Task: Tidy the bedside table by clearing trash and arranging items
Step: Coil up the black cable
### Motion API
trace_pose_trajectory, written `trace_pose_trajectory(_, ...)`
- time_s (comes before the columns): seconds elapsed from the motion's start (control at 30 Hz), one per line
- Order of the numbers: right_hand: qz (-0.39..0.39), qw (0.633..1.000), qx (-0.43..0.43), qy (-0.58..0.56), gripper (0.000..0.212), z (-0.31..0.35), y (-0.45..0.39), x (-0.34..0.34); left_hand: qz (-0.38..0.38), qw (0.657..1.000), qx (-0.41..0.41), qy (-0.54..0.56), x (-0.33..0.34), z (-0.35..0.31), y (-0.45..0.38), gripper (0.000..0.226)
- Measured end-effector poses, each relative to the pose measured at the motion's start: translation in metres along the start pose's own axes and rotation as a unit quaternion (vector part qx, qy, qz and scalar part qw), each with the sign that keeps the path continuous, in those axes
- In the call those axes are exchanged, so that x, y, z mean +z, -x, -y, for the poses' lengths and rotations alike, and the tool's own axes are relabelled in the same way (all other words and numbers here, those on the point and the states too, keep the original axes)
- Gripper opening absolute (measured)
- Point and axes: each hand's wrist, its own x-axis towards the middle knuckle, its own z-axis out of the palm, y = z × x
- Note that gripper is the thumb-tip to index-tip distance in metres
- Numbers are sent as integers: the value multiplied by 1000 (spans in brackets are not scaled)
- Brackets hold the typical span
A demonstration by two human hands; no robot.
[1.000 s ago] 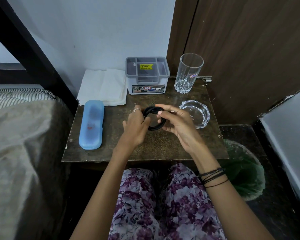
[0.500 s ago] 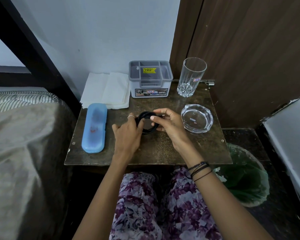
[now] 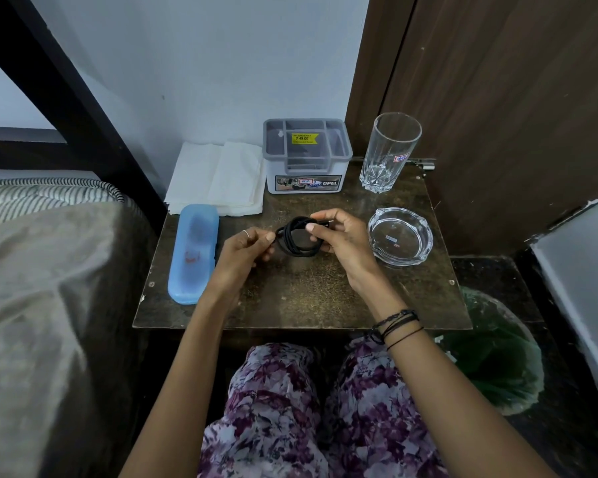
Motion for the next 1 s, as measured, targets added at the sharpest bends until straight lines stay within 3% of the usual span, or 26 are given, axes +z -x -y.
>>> trace_pose_trajectory(0.33,-14,999,-18,31,14,-9,-6,6,60,995,32,-77,-3,-6,-6,30)
trace_pose_trajectory(0.5,-30,994,-72,81,12,-17,-9,13,-4,983,4,-185,-8,7,-8,17)
trace_pose_trajectory(0.6,-59,985,-101,125,11,-20,-12,17,-27,957,22,-290,-4,9,-4,16)
trace_pose_trajectory(0.73,-80,966,-117,217,14,-23,-15,22,-133,925,66,-350,10,1,9,28)
trace_pose_trajectory(0.87,-53,969,-88,223,23,-18,-16,18,-105,894,112,-422,21,2,11,51)
trace_pose_trajectory(1.0,-38,970,-86,225,30,-21,-15,17,-122,841,138,-509,27,12,9,48)
